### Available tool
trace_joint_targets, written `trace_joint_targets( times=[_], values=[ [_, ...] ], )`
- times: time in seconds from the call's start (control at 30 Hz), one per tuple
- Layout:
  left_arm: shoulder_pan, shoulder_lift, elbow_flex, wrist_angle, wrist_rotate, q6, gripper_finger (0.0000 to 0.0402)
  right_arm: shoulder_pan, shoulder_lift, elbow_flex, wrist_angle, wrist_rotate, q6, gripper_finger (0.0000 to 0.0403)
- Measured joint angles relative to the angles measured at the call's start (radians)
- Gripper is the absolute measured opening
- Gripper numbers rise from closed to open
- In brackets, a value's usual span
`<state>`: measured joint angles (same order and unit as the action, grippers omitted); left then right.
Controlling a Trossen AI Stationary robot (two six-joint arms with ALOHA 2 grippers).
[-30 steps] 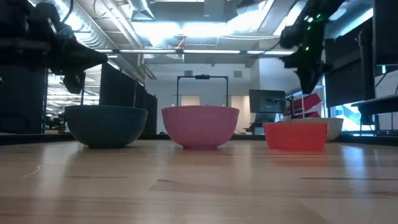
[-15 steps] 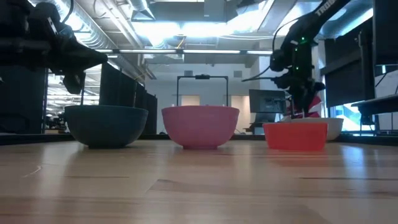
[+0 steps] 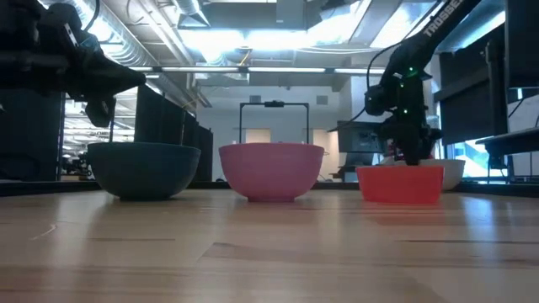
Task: Nest bowls inside each other
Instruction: Stack the white bowl on top of the pink bowl
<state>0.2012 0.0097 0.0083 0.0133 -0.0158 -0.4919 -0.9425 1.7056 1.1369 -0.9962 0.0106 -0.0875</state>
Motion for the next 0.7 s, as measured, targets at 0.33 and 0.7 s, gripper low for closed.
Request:
trace_joint_targets(
  times=[0.33,0.7],
  values=[
    [0.000,0.000,0.000,-0.001,0.000,-0.005,0.0000,0.109,0.003,0.019,-0.004,-0.017,-0.003,0.0039],
    [0.000,0.000,0.000,-0.002,0.000,-0.010,0.0000,0.427,0.004,0.224,-0.027,-0.110,0.085,0.0000]
  ],
)
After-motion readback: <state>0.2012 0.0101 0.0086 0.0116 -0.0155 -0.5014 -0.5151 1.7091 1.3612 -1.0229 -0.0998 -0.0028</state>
